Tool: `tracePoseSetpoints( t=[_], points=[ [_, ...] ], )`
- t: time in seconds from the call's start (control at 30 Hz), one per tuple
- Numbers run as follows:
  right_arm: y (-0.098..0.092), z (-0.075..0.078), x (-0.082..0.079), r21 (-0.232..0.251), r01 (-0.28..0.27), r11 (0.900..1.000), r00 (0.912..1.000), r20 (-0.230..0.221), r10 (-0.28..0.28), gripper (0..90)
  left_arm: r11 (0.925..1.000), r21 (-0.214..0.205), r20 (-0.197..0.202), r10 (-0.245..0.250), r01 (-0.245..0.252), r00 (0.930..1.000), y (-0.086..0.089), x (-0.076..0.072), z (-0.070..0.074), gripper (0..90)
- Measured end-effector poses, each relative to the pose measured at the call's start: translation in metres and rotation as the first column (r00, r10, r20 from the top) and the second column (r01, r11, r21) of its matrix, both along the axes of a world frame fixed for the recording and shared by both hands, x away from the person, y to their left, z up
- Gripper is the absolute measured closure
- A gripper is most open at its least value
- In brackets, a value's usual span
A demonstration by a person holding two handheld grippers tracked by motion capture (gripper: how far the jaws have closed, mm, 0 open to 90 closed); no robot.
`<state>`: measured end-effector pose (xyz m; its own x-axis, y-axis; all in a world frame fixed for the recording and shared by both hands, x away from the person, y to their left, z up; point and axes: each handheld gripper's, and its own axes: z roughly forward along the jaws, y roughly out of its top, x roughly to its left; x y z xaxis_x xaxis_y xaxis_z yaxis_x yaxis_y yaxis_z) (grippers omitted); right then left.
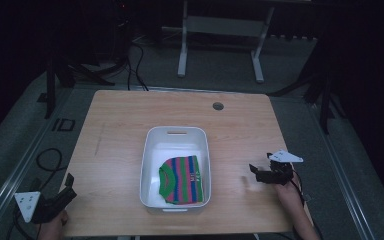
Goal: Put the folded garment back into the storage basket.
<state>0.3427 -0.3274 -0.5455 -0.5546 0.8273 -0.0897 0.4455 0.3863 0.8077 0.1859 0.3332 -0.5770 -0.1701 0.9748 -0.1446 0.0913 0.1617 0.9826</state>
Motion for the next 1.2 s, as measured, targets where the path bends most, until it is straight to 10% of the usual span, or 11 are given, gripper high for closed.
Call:
tracePoseSetpoints(
  t=[0.23, 0.7, 1.2],
  points=[
    [-0.016, -0.003, -0.013, 0.026, 0.055, 0.9981, 0.9982, 0.024, -0.056, 12.7, 1.0000, 0.002, 0.002, 0.001, -0.001, 1.0000, 0.000, 0.000, 0.000, 2.3],
    [-0.053, -0.008, -0.046, 0.108, 0.220, 0.9696, 0.9662, 0.113, -0.231, 12.5, 1.0000, 0.002, 0.006, -0.002, 0.002, 1.0000, 0.000, -0.001, 0.000, 2.3],
    [-0.073, -0.011, -0.073, 0.171, 0.273, 0.9466, 0.9449, 0.137, -0.297, 12.4, 1.0000, 0.005, 0.007, 0.001, -0.001, 1.0000, 0.000, -0.001, 0.000, 2.3]
  ],
)
